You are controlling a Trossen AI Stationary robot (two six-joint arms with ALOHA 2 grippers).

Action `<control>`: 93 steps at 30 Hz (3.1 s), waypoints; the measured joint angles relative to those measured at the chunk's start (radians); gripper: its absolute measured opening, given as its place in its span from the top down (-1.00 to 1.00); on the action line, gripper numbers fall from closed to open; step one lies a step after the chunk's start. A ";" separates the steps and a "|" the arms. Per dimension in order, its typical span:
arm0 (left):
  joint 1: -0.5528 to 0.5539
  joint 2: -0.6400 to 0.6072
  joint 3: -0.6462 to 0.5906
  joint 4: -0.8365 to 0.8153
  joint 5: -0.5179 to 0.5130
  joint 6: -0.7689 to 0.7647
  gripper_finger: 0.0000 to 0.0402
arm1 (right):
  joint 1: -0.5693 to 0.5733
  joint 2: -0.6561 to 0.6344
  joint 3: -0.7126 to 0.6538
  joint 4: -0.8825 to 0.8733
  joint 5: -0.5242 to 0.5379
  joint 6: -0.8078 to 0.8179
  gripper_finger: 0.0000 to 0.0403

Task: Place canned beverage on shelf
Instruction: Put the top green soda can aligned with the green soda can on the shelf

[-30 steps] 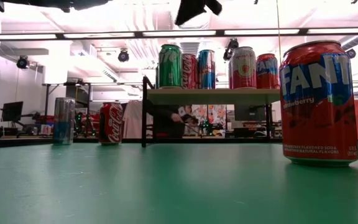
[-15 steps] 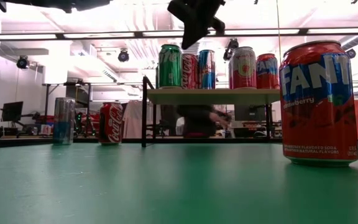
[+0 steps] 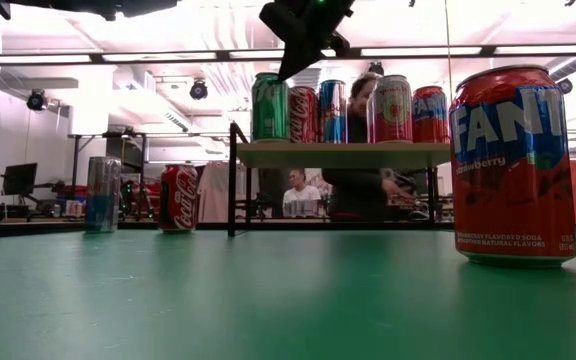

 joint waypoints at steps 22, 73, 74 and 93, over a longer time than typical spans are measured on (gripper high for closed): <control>0.000 0.000 0.000 -0.002 -0.001 0.000 -0.81 | 0.000 0.005 0.041 -0.113 -0.008 -0.002 0.96; 0.001 -0.035 -0.012 -0.095 0.026 0.057 -0.81 | -0.028 0.066 0.047 0.077 0.000 -0.111 0.96; 0.001 -0.034 -0.012 -0.095 0.026 0.059 -0.81 | -0.031 0.066 0.047 0.077 0.001 -0.112 0.96; 0.001 -0.030 -0.012 -0.089 0.025 0.060 -0.81 | -0.060 0.068 0.045 0.099 0.001 -0.137 0.96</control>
